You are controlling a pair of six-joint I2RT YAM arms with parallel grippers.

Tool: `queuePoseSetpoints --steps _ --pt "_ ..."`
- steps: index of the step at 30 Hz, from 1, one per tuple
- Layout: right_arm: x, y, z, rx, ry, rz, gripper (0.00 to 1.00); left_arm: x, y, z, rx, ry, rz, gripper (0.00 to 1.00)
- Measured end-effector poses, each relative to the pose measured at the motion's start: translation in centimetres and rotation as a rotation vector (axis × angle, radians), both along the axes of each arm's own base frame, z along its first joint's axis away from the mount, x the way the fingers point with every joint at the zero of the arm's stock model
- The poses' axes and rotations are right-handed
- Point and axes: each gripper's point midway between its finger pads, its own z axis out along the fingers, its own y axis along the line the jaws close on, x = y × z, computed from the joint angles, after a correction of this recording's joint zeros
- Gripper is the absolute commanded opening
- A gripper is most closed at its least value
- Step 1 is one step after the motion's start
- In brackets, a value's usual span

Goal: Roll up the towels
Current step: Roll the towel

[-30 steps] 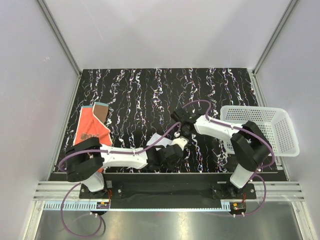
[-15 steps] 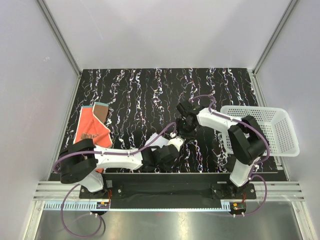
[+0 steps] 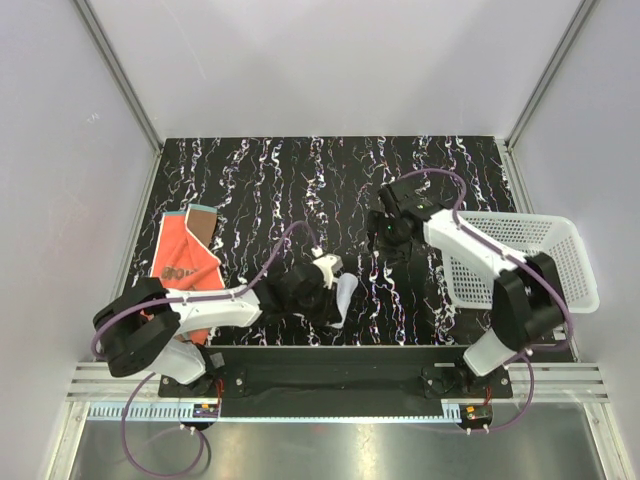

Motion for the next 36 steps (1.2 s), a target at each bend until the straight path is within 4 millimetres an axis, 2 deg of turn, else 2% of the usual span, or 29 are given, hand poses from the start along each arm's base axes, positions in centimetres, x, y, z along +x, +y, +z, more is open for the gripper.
queuePoseSetpoints --steps 3,7,16,24,30,33,36 --pt "-0.8 0.3 1.6 0.076 -0.060 0.004 0.75 0.5 0.7 -0.3 -0.059 0.069 0.021 0.00" --pt "-3.0 1.4 1.8 0.218 -0.075 0.018 0.76 0.7 0.9 -0.6 -0.147 0.159 0.039 0.00" --pt "-6.9 3.5 -2.4 0.445 0.010 0.015 0.74 1.2 1.7 -0.6 -0.329 0.308 0.123 0.00" --pt "-7.7 6.5 -3.3 0.579 -0.003 0.048 0.73 2.8 2.5 -0.4 -0.456 0.417 0.209 0.00" --pt "-8.0 8.9 -4.5 0.618 0.009 0.082 0.71 2.6 2.5 -0.4 -0.505 0.466 0.212 0.00" --pt "-7.9 9.5 -5.5 0.629 0.029 0.076 0.68 2.6 2.7 -0.5 -0.528 0.491 0.225 0.00" --pt "-7.3 10.2 -5.6 0.663 0.018 0.076 0.67 2.6 2.9 -0.4 -0.553 0.514 0.238 0.00"
